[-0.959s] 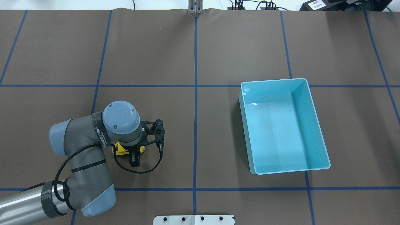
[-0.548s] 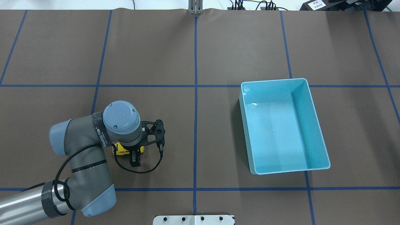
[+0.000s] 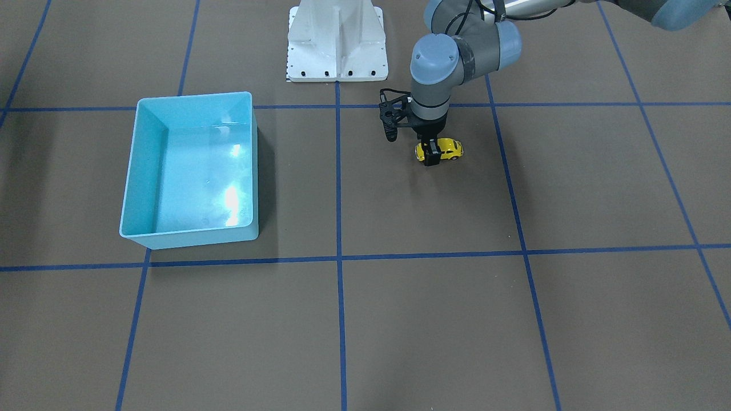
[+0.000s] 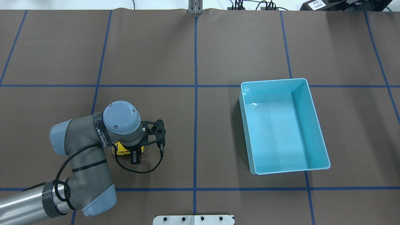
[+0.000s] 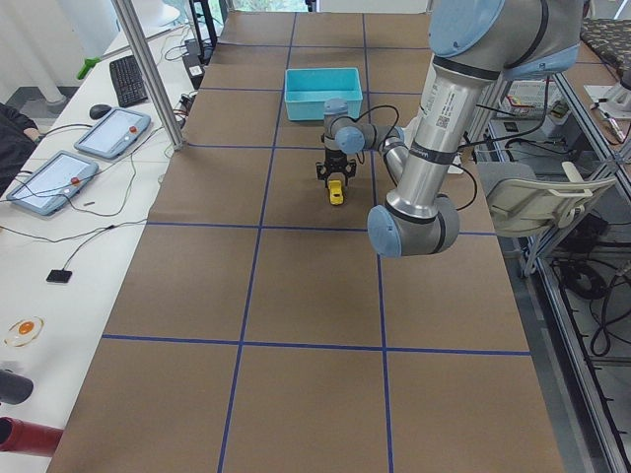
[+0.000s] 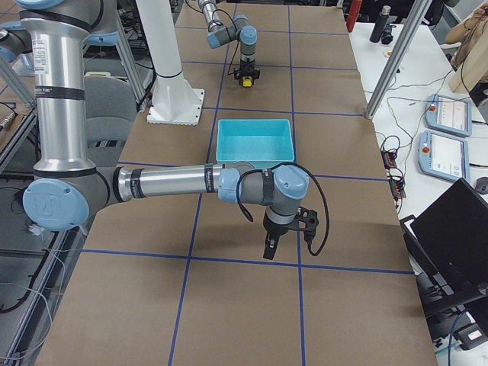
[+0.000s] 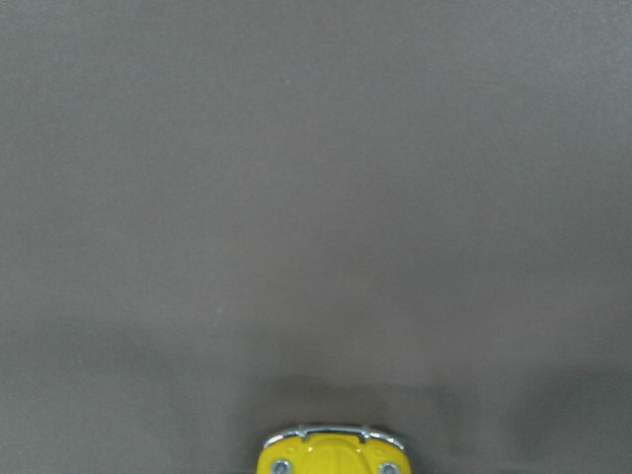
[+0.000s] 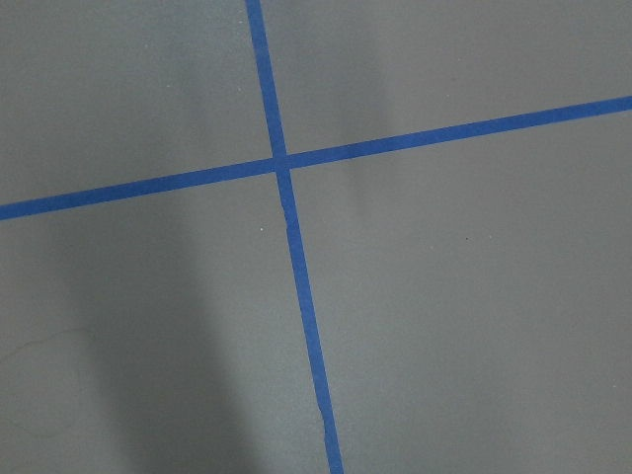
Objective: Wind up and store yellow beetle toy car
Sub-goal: 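Press the left gripper on the car's roof, holding it down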
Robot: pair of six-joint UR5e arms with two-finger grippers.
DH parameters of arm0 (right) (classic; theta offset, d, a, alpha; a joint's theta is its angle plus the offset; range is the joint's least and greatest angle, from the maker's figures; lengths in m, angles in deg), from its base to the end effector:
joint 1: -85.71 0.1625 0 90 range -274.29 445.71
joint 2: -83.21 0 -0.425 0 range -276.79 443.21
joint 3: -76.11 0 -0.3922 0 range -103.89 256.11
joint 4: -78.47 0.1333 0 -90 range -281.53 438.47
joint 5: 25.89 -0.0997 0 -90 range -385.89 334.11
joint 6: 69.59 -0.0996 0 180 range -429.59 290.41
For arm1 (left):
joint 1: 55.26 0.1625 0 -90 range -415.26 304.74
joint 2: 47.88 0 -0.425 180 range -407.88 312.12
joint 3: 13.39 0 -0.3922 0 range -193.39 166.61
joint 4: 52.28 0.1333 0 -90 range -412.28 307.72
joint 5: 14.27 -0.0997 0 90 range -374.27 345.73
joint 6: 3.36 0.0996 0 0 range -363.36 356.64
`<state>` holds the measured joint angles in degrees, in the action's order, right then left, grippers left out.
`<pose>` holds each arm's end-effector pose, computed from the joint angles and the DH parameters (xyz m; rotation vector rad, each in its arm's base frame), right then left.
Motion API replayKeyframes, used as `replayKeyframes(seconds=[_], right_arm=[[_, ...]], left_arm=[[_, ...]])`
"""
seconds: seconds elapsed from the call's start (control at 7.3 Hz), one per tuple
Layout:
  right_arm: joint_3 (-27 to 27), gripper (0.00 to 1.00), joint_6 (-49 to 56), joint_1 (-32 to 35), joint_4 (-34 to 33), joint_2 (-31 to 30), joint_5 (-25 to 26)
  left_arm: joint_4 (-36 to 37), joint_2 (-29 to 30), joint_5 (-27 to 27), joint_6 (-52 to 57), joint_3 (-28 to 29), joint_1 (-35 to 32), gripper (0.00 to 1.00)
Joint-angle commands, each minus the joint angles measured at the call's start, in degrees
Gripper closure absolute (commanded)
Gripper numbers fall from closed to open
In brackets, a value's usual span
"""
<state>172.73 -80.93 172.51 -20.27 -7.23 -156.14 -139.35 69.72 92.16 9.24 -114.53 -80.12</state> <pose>0.0419 -0.4860 0.6257 -0.1315 -0.6920 0.1518 0.5361 -0.3643 0.3128 0.4727 0.5703 1.3897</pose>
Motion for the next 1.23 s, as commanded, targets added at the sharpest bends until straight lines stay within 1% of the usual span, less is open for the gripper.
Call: replayKeyframes(seconds=[0.0, 0.69, 0.82, 0.96, 1.1], right_arm=[[-0.03, 0.00, 0.00, -0.05, 0.04, 0.00, 0.00], [-0.12, 0.00, 0.09, 0.04, -0.05, 0.00, 0.00], [-0.12, 0.00, 0.09, -0.05, -0.05, 0.00, 0.00], [-0.12, 0.00, 0.09, -0.05, -0.05, 0.00, 0.00], [-0.03, 0.00, 0.09, -0.05, -0.05, 0.00, 0.00]], left_arm=[[-0.03, -0.09, 0.09, -0.29, -0.72, -0.01, 1.00], [-0.64, -0.88, 0.09, -0.12, -5.89, -1.07, 1.00], [-2.82, -1.75, 0.17, 0.06, -6.60, -1.16, 1.00], [-7.11, -2.46, 1.92, 0.32, -5.83, -1.16, 1.00], [-7.58, -2.64, 2.72, 0.24, -6.08, -1.24, 1.00]])
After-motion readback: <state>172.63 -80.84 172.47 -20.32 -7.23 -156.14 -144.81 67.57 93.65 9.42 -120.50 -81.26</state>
